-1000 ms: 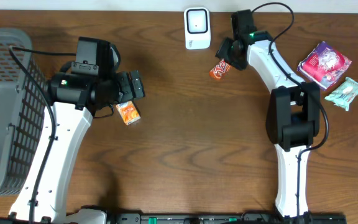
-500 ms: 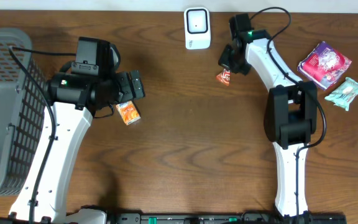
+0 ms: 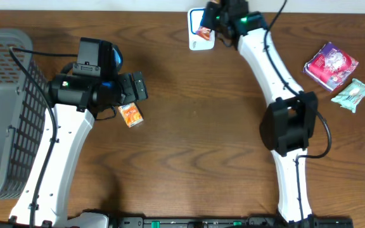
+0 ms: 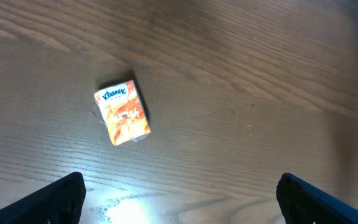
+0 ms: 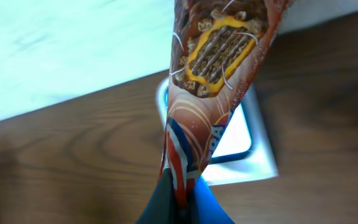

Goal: Scan the item barcode
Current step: 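Carry the TOP bar to the right corner and release it by the snacks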

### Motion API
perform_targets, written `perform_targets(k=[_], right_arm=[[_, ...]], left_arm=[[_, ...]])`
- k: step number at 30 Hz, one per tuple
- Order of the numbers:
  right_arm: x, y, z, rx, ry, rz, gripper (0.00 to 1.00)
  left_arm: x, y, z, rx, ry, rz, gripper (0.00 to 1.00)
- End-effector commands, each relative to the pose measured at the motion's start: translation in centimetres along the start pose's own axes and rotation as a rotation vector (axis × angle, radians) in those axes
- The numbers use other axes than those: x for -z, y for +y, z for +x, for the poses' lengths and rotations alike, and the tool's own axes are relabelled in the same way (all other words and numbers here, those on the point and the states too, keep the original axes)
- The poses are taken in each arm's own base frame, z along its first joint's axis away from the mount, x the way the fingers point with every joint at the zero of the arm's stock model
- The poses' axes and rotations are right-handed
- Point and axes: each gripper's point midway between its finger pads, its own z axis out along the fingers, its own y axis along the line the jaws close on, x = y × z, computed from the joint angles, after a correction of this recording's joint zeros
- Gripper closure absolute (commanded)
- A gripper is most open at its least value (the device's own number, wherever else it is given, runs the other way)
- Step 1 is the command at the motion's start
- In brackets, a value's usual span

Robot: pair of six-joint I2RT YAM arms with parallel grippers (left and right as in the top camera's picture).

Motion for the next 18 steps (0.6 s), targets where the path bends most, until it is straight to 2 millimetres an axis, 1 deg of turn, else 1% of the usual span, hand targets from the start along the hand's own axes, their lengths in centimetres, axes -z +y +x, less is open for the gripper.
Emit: perform_targets(k=[1,3,5,7,9,10,12,14,16,18], right_arm=[[-1.1,1.1,1.3,0.05,-0.025,0.038,0.99],[-1.3,1.3,1.7,0.06,-0.036,0.065,0.99],[-1.3,1.2,1.6,0.066,-0.05,0.082,0.99],[-0.5,1.2,0.7,0.087,-0.071,0.09,0.99],[0.9,0.1,-0.9,0.081,-0.104,0.138,0.99],[2.1,-0.9,-2.0,0.071,-0.125,0.18,0.99],[4.2,-3.5,-3.5,0.053,-0.145,0.274,0.99],[6.5,-7.1,-4.7,0.036,-0.147,0.387,0.99],[9.1,-11.6,-5.4,0.021,-0.125,0.525,0.99],[11.5,-16.2,-5.6,-0.003,-0.093,0.667,0.99]], left_arm=[[0.1,0.1,-0.1,-0.004,-0.003,-0.006,0.02],[0.1,0.1,-0.1,-0.005,-0.003,-0.006,0.02],[0.1,0.1,-0.1,-0.004,-0.003,-0.006,0.02],[0.1,0.1,-0.1,-0.004,-0.003,-0.006,0.02],[0.1,0.1,-0.1,-0.004,-0.003,-0.006,0.02],[0.1,0.1,-0.1,-0.005,-0.003,-0.006,0.02],[0.1,0.1,-0.1,-0.004,-0.003,-0.006,0.02],[0.1,0.1,-0.2,-0.004,-0.003,-0.007,0.02],[0.1,0.1,-0.1,-0.004,-0.003,-0.006,0.02],[0.1,0.1,-0.1,-0.004,-0.003,-0.006,0.02]])
